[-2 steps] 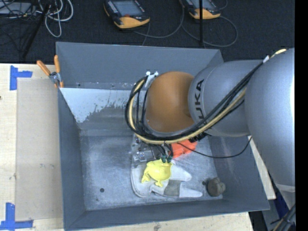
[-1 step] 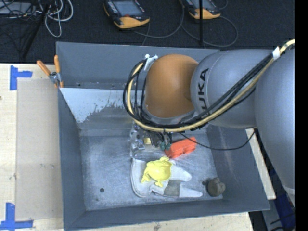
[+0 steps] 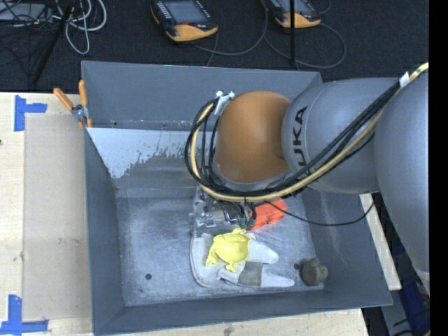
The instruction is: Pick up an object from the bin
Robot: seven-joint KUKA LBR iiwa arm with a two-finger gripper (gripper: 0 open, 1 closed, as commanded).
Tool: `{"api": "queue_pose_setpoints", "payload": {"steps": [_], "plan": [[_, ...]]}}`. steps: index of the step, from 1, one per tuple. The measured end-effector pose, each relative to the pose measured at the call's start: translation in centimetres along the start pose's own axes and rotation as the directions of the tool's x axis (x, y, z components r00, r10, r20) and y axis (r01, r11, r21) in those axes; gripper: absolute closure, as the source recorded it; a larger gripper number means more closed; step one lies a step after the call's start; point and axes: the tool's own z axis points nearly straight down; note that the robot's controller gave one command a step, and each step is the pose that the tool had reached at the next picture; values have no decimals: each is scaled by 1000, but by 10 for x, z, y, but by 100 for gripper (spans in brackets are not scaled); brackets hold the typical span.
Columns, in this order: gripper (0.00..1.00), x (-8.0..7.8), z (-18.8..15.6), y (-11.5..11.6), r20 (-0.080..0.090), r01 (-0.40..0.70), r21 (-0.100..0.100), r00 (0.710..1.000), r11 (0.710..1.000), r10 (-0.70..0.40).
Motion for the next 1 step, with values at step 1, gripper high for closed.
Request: {"api": "queue_pose_setpoints", "payload": {"steps": [1], "plan": [[100, -2, -7, -2, -3, -72, 0, 997, 997, 72]]}}
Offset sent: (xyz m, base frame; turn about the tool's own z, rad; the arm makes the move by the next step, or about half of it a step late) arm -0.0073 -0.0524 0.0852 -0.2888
